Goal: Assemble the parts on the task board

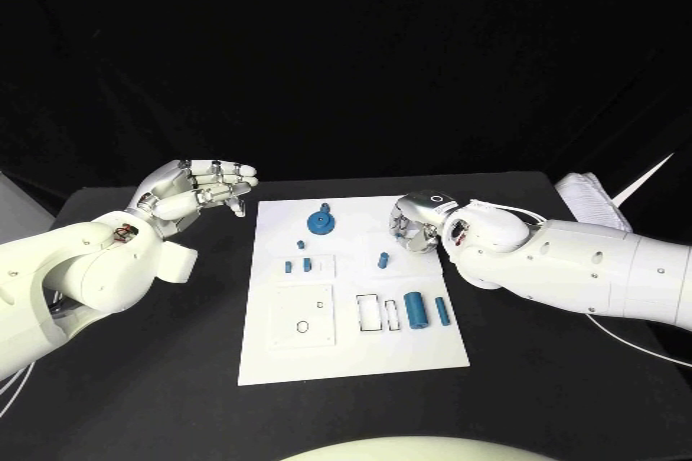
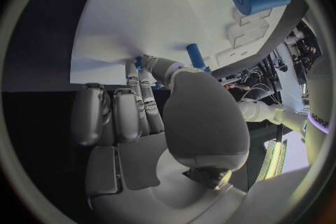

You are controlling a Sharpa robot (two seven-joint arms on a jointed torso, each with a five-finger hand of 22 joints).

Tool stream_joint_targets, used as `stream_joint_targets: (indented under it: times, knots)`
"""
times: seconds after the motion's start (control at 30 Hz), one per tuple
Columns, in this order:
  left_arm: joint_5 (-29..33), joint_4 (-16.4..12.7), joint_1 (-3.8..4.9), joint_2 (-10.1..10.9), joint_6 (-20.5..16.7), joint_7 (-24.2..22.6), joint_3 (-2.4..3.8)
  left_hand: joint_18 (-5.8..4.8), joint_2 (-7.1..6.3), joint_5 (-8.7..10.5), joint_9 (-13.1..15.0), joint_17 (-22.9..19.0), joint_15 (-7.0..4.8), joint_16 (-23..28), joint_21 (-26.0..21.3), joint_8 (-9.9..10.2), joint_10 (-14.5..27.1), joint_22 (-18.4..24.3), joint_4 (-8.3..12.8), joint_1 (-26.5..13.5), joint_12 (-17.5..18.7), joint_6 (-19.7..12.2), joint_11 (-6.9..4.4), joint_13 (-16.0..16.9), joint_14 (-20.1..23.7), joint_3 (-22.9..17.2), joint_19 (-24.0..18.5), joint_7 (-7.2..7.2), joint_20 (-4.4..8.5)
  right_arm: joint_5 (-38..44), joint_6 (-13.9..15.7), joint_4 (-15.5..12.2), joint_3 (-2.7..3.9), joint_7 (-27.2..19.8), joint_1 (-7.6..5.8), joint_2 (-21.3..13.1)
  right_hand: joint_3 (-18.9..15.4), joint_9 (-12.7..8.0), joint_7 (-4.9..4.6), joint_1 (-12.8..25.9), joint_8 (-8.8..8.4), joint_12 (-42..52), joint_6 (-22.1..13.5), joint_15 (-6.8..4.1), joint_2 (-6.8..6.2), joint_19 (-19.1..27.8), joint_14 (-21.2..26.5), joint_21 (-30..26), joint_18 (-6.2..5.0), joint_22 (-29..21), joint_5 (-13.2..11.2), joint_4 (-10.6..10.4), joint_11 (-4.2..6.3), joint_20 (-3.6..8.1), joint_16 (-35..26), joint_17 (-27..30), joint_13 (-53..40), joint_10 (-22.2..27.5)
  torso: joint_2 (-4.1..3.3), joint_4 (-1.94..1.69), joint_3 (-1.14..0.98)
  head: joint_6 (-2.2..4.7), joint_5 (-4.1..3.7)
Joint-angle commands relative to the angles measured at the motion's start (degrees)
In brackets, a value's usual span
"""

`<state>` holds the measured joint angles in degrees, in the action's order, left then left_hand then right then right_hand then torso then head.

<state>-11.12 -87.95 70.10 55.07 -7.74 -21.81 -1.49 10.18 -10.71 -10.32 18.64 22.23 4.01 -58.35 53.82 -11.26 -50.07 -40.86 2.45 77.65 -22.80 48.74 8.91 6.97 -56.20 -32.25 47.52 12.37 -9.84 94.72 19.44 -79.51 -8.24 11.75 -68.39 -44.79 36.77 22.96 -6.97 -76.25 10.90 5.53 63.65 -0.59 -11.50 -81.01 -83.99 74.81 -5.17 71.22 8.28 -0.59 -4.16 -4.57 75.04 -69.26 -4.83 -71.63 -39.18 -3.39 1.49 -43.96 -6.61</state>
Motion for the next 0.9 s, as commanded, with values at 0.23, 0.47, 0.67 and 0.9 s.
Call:
stream_joint_targets:
  times: [0.23, 0.47, 0.67, 0.9]
  knots:
    - [0.4, -0.1, 0.02, 0.0, 0.9, -0.4, 0.06, 0.41, 0.04, -0.32, 0.0, -0.1, 0.28, 0.3, 0.4, 0.3, 0.3, -0.1, 0.4, 0.8, -0.4, -0.3, -0.08, -0.1, 0.1, 0.0, 0.5, -0.06, 0.09, 0.4, -0.1, -0.2, -0.45, 1.0, 0.84, 0.5, 0.4, 1.9, 0.37, -1.1, 1.78, 0.7, 1.0, -1.25, 1.86, -1.0, -2.3, 1.6, 1.37, 2.0, 0.0, 1.9, 1.60, 0.40, 0.4, 0.5, -1.5, -3.4, 0.05, -0.01, 0.07, 0.05, 0.09]
    - [0.4, 0.2, 0.02, -0.1, 0.9, -0.4, 0.06, 0.41, 0.04, -0.32, 0.0, -0.1, 0.28, 0.3, 0.4, 0.3, 0.3, -0.1, 0.4, 0.8, -0.4, -0.3, -0.08, -0.1, 0.1, 0.0, 0.5, -0.06, 0.10, 1.0, 2.4, -0.3, -0.43, 1.8, 0.86, 0.2, 0.8, 2.2, 0.40, -1.3, 1.97, 0.6, 1.0, -1.33, 1.96, -1.2, -2.3, 1.9, 1.46, 2.5, -0.3, 2.3, 1.65, 0.49, 0.5, 0.5, -1.7, -3.7, 0.09, -0.02, 0.04, 0.01, 0.33]
    - [0.4, 0.9, 0.02, -0.2, 0.8, -0.8, 0.06, 0.41, 0.07, -0.33, 0.0, -0.1, 0.28, 0.3, 0.5, 0.3, 0.4, -0.1, 0.5, 0.9, -0.4, -0.3, -0.08, -0.1, 0.1, 0.0, 0.5, -0.06, 0.11, 0.6, 4.7, -1.1, -0.34, 0.6, 0.56, -0.8, 1.0, 2.4, 0.37, -1.1, 2.09, 0.6, 0.9, -1.33, 1.97, -1.3, -2.3, 2.2, 1.52, 2.8, -0.6, 2.5, 1.65, 0.51, 0.6, 0.4, -1.8, -3.8, 0.06, 0.04, -0.10, 0.16, 0.70]
    - [1.2, 1.6, 0.02, -0.2, 0.9, -0.9, 0.05, 0.41, 0.10, -0.33, 0.0, -0.1, 0.28, 0.4, 0.5, 0.3, 0.3, -0.2, 0.5, 0.9, -0.4, -0.3, -0.08, -0.1, 0.1, -0.1, 0.5, -0.07, 0.12, -0.5, 8.0, -2.6, -0.18, -0.7, -0.23, -1.8, 1.0, 2.5, 0.36, -1.1, 2.17, 0.5, 0.9, -1.34, 1.97, -1.4, -2.3, 2.5, 1.60, 3.2, -0.9, 2.5, 1.66, 0.52, 0.7, 0.4, -1.9, -3.9, 0.01, 0.11, -0.06, 0.35, 0.67]
